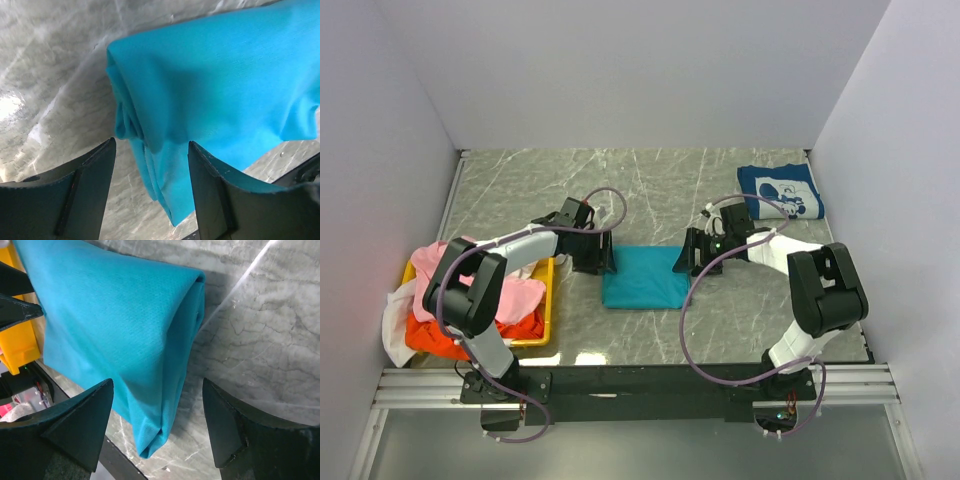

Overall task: Fold and stack the t-shirts
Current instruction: Neatly place the folded tshirt to the corner

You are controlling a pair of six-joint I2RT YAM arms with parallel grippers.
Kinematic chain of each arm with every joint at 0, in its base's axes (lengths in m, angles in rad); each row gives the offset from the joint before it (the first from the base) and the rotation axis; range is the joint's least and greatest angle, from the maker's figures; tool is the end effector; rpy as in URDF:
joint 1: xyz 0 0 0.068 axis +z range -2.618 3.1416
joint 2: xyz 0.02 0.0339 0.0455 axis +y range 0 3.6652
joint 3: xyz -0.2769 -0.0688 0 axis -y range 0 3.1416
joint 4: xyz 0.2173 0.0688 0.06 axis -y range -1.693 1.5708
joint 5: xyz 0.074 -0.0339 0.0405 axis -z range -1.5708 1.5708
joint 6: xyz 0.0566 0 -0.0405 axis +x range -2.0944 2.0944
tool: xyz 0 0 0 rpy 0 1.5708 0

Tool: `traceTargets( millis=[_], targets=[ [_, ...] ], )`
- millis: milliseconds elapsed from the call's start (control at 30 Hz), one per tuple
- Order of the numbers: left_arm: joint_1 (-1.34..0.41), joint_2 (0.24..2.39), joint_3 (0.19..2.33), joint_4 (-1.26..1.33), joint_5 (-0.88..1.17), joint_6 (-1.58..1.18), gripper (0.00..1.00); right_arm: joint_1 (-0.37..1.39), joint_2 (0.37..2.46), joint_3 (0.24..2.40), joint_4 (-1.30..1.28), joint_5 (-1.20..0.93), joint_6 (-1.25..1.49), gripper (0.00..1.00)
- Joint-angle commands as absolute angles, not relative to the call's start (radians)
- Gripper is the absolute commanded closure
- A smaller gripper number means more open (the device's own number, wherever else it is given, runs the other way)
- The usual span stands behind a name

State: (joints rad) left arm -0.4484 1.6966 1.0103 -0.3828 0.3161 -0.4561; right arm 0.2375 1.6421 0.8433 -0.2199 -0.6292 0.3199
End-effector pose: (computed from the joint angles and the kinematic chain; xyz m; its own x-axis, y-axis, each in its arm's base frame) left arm 0.2828 -0.1556 0.1849 -0.9502 -0.0075 -0.3117 0.1429 0.8782 -0.4565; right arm 0.2809 0.1023 0.1739 -0.9397 0.0341 -0.3403 -0.2051 0.7400 0.6406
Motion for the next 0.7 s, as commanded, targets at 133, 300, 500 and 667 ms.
traceTargets(
  millis=[133,300,500,667],
  targets=[
    [-0.449,1.695,0.954,-0.267,0.348,-0.483,0.35,0.225,1.678,0.798,-0.112,-0.667,0.333,0.22],
    [-0.449,1.715,0.934,-0.259,0.348,-0.474,0.38,0.227,1.718,0.767,-0.060,-0.701,0.365,0.22],
    [-0.449,1.726,0.897,-0.241,0.382,-0.466,0.53,0.244,1.752,0.730,-0.008,-0.715,0.394,0.22],
    [-0.448,1.724,0.887,-0.233,0.402,-0.463,0.69,0.279,1.773,0.735,-0.006,-0.704,0.410,0.22]
  ],
)
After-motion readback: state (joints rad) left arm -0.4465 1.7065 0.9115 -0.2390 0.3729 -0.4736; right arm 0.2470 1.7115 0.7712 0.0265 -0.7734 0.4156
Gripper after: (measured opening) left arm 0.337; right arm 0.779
